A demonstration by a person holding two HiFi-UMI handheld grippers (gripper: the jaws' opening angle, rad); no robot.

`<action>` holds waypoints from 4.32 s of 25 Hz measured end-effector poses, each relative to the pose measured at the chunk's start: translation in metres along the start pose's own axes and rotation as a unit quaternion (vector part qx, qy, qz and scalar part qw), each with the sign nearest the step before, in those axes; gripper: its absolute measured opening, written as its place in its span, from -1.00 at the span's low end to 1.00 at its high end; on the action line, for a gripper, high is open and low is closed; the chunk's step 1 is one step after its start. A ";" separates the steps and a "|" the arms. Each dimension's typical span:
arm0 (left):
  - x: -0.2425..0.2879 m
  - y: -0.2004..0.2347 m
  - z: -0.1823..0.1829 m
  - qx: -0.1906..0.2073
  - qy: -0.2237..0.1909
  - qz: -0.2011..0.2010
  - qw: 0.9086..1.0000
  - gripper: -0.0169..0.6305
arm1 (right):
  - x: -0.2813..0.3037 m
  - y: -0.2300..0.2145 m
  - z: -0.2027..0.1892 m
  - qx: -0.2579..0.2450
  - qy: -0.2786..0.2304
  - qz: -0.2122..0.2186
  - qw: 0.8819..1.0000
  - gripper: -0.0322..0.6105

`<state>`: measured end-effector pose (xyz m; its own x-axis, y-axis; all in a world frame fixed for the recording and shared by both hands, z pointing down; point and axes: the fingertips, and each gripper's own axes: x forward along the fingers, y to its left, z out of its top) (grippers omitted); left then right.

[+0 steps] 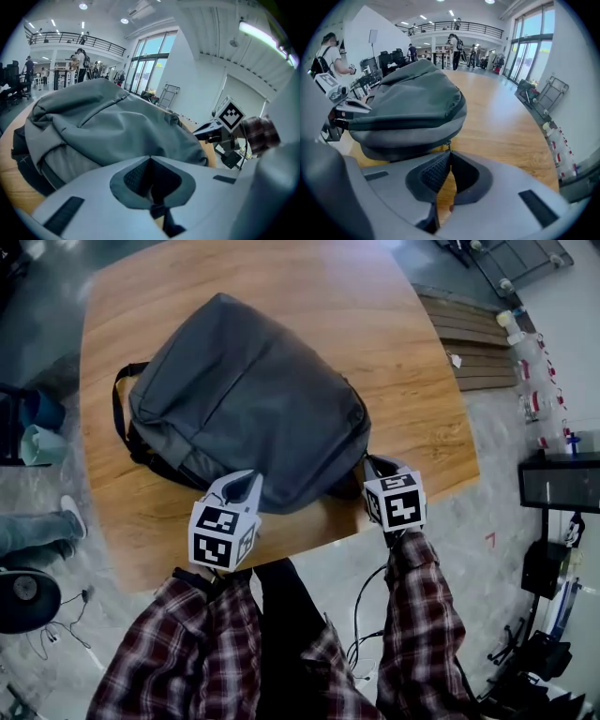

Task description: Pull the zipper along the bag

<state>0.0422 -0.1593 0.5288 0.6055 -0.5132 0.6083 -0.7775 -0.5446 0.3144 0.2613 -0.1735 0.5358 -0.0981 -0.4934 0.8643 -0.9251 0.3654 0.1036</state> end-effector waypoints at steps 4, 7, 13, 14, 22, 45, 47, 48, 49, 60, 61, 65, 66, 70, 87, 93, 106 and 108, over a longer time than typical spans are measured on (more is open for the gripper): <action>-0.009 0.001 0.008 -0.027 0.033 -0.020 0.999 -0.92 | -0.006 0.016 -0.010 0.035 -0.004 0.023 0.999 -0.85; -0.034 0.015 0.042 -0.040 -0.007 0.002 0.999 -0.92 | -0.017 0.051 -0.026 0.038 -0.006 0.053 0.998 -0.85; -0.048 -0.002 0.074 -0.045 -0.012 0.008 0.999 -0.92 | -0.045 0.162 -0.049 0.042 -0.026 0.145 0.988 -0.85; -0.048 -0.007 0.070 -0.047 -0.005 0.009 0.999 -0.92 | -0.047 0.185 -0.048 0.028 -0.029 0.160 0.986 -0.85; -0.068 0.022 0.018 -0.051 -0.012 0.070 0.996 -0.92 | -0.053 0.335 -0.014 -0.050 -0.044 0.279 0.958 -0.85; -0.059 0.025 -0.030 0.082 0.046 0.052 0.994 -0.92 | -0.042 0.247 -0.014 -0.166 -0.034 0.196 0.966 -0.85; -0.056 0.022 -0.031 0.087 0.050 0.051 0.994 -0.92 | -0.036 0.233 -0.008 -0.167 -0.034 0.185 0.968 -0.85; -0.056 0.021 -0.033 0.089 0.053 0.051 0.993 -0.92 | -0.033 0.226 -0.005 -0.165 -0.034 0.181 0.969 -0.85; -0.055 0.021 -0.034 0.092 0.056 0.051 0.993 -0.92 | -0.029 0.221 -0.002 -0.165 -0.033 0.177 0.970 -0.85; -0.054 0.019 -0.037 0.108 0.073 0.049 0.990 -0.92 | 0.018 0.166 0.049 -0.146 -0.022 0.142 0.979 -0.85; -0.054 0.019 -0.038 0.110 0.073 0.048 0.990 -0.92 | 0.023 0.162 0.055 -0.145 -0.023 0.139 0.979 -0.85; -0.053 0.018 -0.040 0.116 0.076 0.048 0.989 -0.92 | 0.041 0.147 0.080 -0.136 -0.022 0.133 0.982 -0.85; -0.053 0.018 -0.040 0.117 0.076 0.047 0.989 -0.92 | 0.046 0.144 0.086 -0.134 -0.021 0.131 0.982 -0.84; -0.053 0.018 -0.041 0.117 0.082 0.044 0.989 -0.92 | 0.061 0.133 0.113 -0.128 -0.018 0.126 0.984 -0.84; -0.059 0.020 -0.033 0.077 0.080 0.027 0.993 -0.92 | 0.027 0.120 0.120 -0.027 -0.071 0.121 0.990 -0.78; -0.093 0.023 0.024 0.010 -0.035 0.048 0.998 -0.92 | -0.044 0.138 0.119 0.002 -0.152 0.124 0.980 -0.79; -0.217 -0.062 0.192 0.051 -0.275 0.049 0.959 -0.92 | -0.245 0.191 0.197 -0.003 -0.399 0.146 0.905 -0.86; -0.226 -0.073 0.201 0.070 -0.284 0.053 0.955 -0.92 | -0.260 0.195 0.203 -0.013 -0.417 0.148 0.897 -0.86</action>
<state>-0.0042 -0.1369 0.2222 0.5494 -0.8261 0.1253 -0.8337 -0.5321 0.1478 0.0317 -0.1344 0.2316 -0.5874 -0.7869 0.1892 -0.8060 0.5899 -0.0491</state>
